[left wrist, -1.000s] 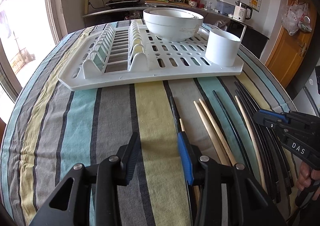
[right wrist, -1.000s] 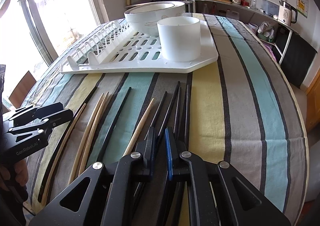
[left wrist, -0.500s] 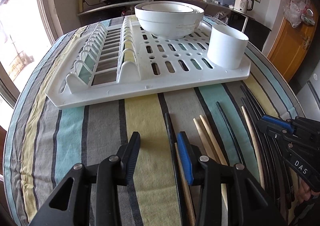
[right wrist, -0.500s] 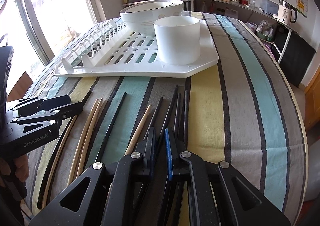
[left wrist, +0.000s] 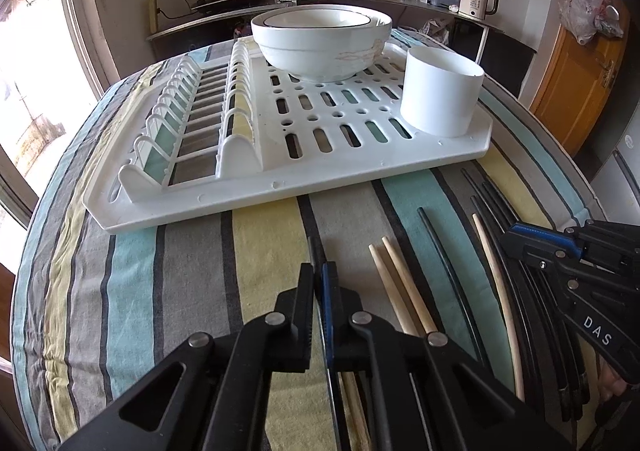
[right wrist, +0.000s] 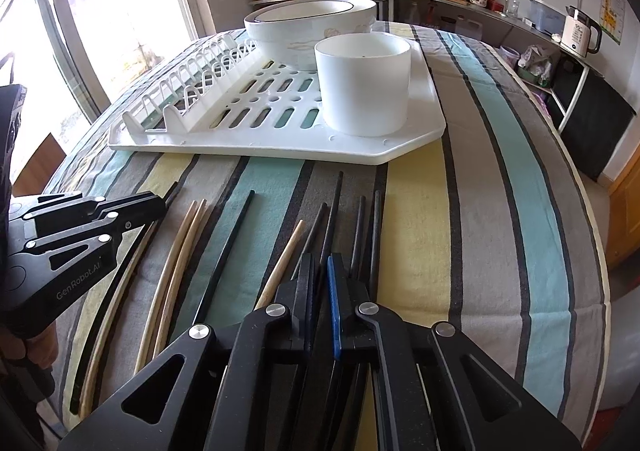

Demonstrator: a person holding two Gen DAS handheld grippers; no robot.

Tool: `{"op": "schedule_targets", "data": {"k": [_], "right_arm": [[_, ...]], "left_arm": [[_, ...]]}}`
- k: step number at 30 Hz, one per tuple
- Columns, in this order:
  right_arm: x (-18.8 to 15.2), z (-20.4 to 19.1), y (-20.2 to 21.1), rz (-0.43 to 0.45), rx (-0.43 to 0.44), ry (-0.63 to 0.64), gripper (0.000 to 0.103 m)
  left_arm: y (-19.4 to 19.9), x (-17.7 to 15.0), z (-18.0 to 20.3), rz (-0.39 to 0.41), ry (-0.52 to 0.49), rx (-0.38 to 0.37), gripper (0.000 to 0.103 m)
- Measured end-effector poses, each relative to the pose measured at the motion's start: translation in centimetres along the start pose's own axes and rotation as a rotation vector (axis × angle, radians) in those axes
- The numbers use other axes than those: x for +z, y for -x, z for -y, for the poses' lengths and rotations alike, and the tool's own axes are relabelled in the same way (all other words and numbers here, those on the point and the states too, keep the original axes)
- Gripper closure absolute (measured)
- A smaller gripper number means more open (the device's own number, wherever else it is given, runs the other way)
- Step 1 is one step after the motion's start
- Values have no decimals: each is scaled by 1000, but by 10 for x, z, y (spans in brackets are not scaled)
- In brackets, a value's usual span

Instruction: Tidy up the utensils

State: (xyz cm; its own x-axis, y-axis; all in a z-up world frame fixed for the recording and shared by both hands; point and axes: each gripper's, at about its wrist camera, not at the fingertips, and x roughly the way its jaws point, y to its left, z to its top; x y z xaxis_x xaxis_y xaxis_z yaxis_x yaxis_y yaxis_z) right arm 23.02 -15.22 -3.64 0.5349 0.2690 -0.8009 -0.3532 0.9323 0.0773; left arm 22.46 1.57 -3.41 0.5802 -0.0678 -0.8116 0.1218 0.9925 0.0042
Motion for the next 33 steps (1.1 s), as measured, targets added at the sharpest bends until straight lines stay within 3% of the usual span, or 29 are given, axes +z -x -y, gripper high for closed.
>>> {"op": "schedule_targets", "data": {"k": [13,25,33], "right_arm": [[3,-2,45,115,95,-23,98],[9,-3,101,268,144,-28,98],[3,-4,125,326,154,-25,98]], "left_arm": [[57,1,-10,118,15,-80,99],[128,9,-20,255,31,-104,99],[163,10,-19,330,25,-103,100]]}}
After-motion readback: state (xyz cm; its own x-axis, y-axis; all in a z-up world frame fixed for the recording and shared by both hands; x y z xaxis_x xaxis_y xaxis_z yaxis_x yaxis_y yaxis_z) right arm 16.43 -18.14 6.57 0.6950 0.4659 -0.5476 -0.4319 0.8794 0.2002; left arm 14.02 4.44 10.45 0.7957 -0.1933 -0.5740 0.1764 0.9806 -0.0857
